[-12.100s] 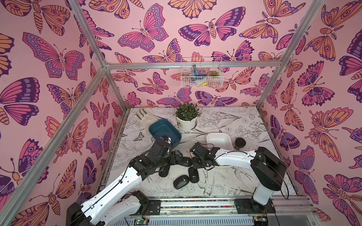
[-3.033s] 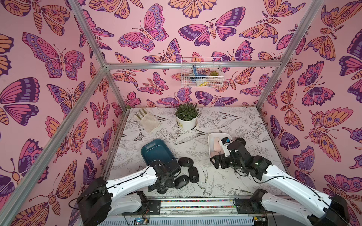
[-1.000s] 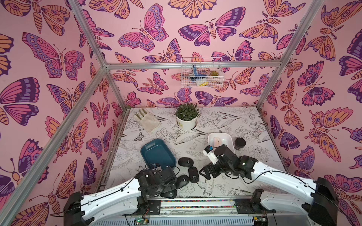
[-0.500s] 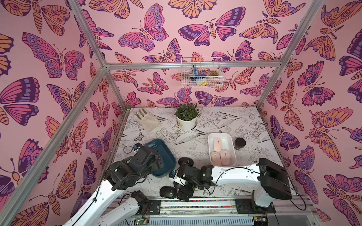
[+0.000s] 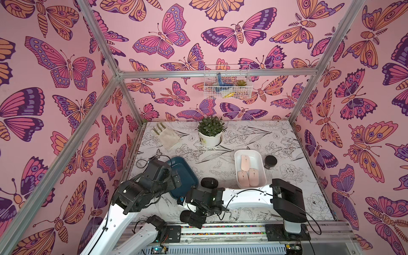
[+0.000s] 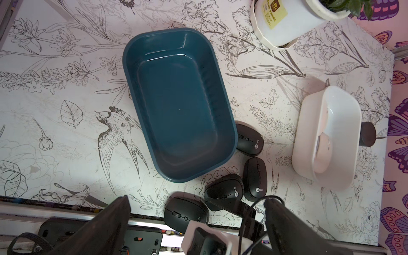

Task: Place the mice by color into the storage box
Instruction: Pick up the mouse from the center of the board.

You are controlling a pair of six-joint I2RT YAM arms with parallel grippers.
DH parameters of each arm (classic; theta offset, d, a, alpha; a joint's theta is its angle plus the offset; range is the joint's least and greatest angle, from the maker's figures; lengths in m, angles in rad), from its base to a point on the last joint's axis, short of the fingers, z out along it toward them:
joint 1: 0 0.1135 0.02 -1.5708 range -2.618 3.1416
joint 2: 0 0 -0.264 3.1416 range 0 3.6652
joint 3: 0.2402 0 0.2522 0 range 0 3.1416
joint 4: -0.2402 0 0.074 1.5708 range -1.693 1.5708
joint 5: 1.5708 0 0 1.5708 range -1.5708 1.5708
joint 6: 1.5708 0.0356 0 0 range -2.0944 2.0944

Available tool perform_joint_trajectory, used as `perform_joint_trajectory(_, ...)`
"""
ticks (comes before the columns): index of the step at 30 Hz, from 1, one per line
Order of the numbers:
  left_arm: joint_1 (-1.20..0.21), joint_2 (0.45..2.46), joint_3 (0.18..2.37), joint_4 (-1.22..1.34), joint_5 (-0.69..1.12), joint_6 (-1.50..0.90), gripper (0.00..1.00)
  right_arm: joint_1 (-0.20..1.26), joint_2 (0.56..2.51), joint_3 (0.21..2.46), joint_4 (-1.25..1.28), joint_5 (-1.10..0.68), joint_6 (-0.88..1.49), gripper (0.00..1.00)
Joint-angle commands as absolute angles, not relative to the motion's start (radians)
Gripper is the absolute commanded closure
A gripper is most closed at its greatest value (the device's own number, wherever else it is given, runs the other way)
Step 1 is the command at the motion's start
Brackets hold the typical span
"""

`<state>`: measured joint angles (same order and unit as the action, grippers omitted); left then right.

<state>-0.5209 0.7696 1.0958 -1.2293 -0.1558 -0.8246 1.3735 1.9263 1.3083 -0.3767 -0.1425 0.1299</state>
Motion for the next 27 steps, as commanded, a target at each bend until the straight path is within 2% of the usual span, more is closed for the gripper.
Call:
perform_joint_trajectory(1, -0.509, 0.755, 1.114, -1.262, -0.141, -0.789, 0.00, 1.381, 1.962, 1.358, -0.422, -0.123, 0.104, 0.09)
perform_joint_trajectory(14, -0.502, 0.733, 1.126, -1.284, -0.143, -0.775, 0.00, 1.381, 2.066, 1.453, -0.457, -0.094, 0.072, 0.12)
perform_joint_trajectory(27, -0.499, 0.733, 1.134, -1.290, -0.151, -0.763, 0.00, 1.376, 2.108, 1.486, -0.455, -0.068, 0.086, 0.31)
